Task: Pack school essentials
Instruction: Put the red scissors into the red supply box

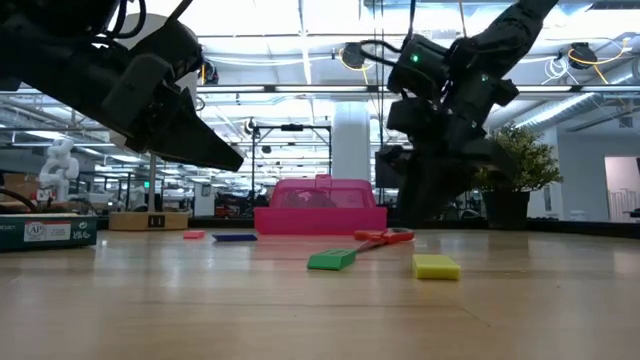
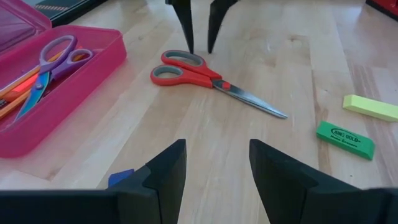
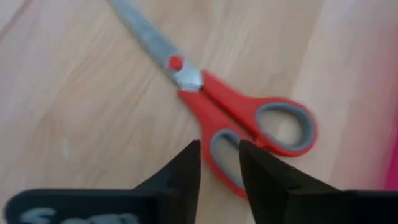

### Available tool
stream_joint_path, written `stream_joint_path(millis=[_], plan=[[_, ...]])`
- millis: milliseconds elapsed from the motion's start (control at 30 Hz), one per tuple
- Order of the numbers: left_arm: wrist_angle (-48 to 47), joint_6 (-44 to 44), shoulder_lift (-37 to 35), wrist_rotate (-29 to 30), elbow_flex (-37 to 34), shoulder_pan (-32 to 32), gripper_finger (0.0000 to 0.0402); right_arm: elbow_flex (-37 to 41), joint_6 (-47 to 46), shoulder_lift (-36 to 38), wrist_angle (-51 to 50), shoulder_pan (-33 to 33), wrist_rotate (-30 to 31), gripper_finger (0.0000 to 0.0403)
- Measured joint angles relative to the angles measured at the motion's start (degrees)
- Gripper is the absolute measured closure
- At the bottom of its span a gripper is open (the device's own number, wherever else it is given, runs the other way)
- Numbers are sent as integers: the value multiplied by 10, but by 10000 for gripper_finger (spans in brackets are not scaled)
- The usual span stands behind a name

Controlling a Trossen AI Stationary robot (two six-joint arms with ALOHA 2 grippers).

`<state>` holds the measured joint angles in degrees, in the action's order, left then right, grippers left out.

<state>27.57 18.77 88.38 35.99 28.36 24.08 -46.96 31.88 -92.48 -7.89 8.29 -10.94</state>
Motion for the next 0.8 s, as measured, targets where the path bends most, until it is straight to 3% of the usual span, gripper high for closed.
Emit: stream_joint_path(millis=[200, 400, 633, 800], plan=[[0, 0, 0, 0, 0, 0, 225, 3, 34, -37, 13, 11, -27, 279], [0, 5, 0, 0, 0, 0, 225, 2, 6, -44, 10, 10, -31, 302], [-3, 5, 0, 0, 0, 0, 225, 2, -160, -38, -4, -7, -24, 358], [-4, 4, 0, 0, 0, 0, 225, 2, -250, -38, -3, -8, -36, 367]])
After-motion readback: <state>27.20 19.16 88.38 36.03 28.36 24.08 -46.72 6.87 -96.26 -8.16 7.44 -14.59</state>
